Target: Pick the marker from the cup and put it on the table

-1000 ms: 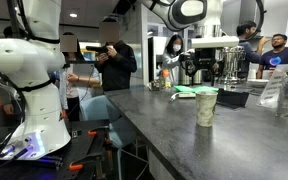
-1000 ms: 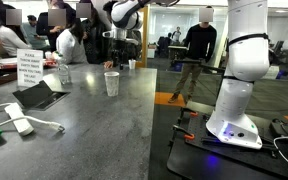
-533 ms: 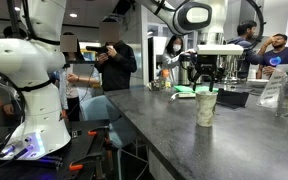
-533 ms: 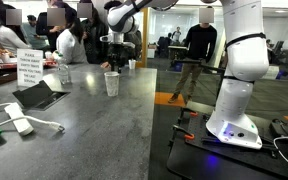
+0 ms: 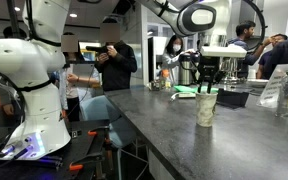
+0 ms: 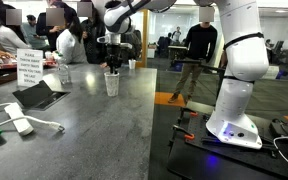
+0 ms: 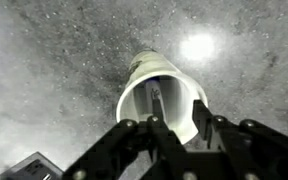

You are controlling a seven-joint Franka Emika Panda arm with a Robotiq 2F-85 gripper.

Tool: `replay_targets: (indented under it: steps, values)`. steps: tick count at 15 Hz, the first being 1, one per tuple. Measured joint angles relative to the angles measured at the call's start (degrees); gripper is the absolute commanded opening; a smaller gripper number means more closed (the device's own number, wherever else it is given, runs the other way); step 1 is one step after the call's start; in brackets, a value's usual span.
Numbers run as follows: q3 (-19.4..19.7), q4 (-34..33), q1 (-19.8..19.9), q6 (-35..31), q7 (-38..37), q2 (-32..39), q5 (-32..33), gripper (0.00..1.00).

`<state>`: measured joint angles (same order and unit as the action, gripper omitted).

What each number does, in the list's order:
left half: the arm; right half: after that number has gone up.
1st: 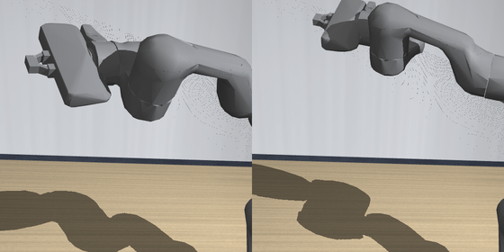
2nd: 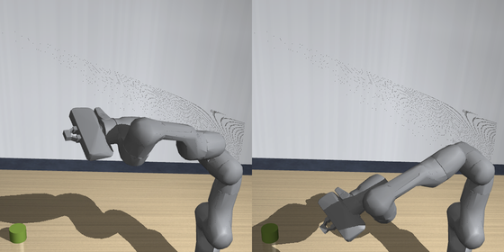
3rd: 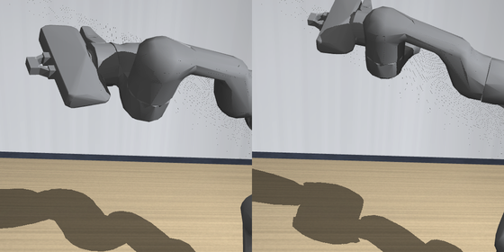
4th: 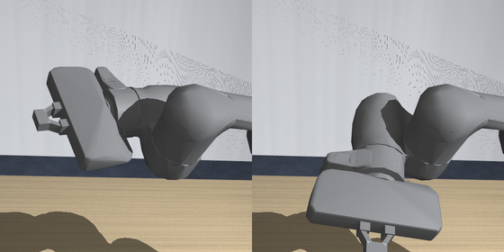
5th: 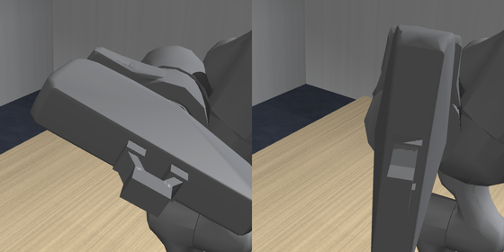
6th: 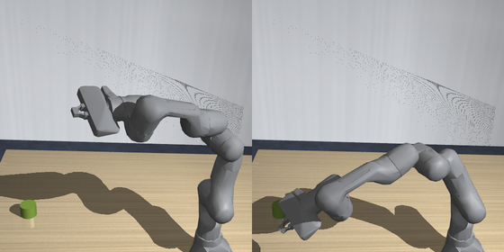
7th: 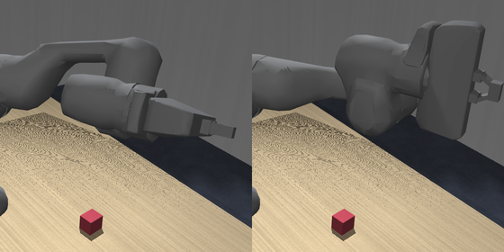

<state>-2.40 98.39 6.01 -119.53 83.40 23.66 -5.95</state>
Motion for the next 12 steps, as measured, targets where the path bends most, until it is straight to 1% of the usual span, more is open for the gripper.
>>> replay_targets:
  steps: [1,2,3,12]
  values:
    - [-0.1,-0.3,0.3,0.7,0.7,0.2,-0.1,0.41]
    - [-0.1,-0.3,0.5,1.3,1.1,0.3,-0.2,0.41]
    - [-0.2,-0.3,0.6,1.8,1.8,0.3,-0.3,0.42]
    - [-1.9,0.3,0.6,2.2,1.9,1.8,-0.3,0.36]
